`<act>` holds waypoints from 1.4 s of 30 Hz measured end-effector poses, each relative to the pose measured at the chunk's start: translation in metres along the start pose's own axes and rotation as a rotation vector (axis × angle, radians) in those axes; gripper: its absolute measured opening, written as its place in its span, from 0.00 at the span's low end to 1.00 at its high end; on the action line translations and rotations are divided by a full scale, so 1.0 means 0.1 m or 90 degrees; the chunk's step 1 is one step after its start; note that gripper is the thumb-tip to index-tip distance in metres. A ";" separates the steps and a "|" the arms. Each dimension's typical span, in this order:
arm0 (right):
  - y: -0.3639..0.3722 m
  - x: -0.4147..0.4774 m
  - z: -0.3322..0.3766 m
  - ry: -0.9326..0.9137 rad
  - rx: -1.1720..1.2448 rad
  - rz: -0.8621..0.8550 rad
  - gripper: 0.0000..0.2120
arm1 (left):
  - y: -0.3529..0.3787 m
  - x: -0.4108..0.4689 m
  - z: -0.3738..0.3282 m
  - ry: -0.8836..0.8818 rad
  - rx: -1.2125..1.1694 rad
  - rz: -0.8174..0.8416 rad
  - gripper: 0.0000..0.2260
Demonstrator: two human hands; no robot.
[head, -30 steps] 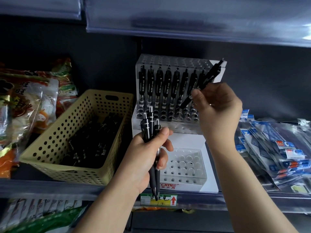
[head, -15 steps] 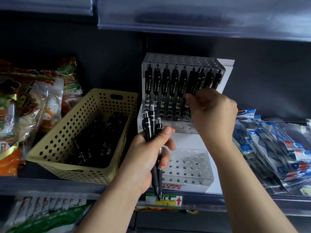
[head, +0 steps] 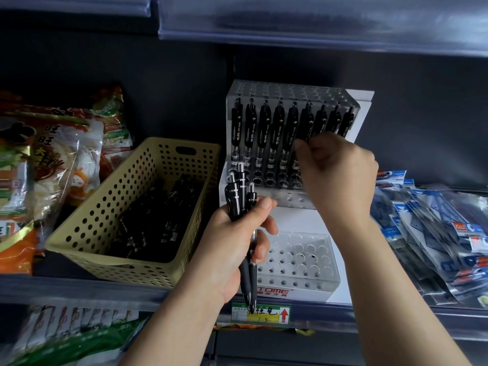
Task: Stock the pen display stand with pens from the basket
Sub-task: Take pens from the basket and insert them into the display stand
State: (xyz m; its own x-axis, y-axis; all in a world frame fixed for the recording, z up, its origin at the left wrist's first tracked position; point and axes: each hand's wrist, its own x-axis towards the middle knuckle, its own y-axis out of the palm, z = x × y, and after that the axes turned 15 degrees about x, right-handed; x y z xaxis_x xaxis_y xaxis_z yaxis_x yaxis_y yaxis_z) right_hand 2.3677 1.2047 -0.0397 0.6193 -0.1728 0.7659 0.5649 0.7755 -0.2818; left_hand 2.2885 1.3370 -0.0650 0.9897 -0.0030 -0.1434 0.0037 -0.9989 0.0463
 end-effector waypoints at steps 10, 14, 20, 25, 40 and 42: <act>-0.02 0.02 0.00 0.002 -0.001 0.022 0.11 | 0.00 0.01 -0.01 0.002 0.004 -0.001 0.16; -0.05 0.03 0.00 0.011 -0.025 0.053 0.10 | 0.00 0.02 -0.02 -0.009 -0.040 0.012 0.06; -0.20 0.06 0.17 0.114 0.116 0.126 0.08 | 0.01 0.02 -0.05 -0.013 -0.123 0.048 0.09; -0.34 0.00 0.44 0.222 0.265 0.546 0.08 | 0.03 -0.01 -0.07 0.017 -0.091 0.078 0.04; -0.39 0.05 0.19 0.441 0.638 0.474 0.06 | 0.04 -0.02 -0.11 0.013 -0.113 0.171 0.16; -0.38 0.06 0.21 0.432 0.643 0.417 0.06 | 0.04 -0.01 -0.10 0.014 -0.094 0.156 0.18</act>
State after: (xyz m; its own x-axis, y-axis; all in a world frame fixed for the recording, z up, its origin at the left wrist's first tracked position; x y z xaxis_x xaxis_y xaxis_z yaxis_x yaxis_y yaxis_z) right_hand 2.3388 1.1870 -0.0124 0.9220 0.3583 0.1470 -0.3863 0.8780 0.2826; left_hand 2.2885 1.3336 -0.0549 0.9664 -0.2408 -0.0895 -0.2165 -0.9511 0.2204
